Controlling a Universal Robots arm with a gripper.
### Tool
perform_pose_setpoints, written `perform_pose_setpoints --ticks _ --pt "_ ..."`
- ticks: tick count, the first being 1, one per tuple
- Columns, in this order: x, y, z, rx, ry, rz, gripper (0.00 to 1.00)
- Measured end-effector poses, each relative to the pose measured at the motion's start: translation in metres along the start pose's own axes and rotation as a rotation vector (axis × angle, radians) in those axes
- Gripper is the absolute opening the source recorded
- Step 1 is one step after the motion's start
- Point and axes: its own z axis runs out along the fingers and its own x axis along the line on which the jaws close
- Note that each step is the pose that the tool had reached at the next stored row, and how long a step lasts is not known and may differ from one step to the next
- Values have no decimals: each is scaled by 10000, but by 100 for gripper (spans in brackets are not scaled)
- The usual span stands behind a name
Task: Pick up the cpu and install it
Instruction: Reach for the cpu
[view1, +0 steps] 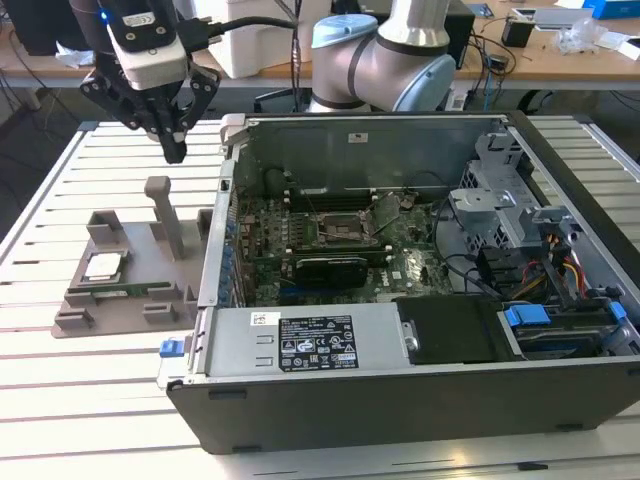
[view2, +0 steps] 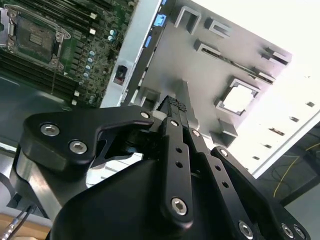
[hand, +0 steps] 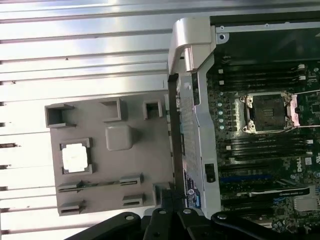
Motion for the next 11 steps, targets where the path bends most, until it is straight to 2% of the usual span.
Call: perform_pose_setpoints --ticks 3,6,11 --pt "68 -5 -1 0 0 0 11" --pt "203 -15 -4 1 0 0 11" --pt "324 -24 -6 1 0 -1 11"
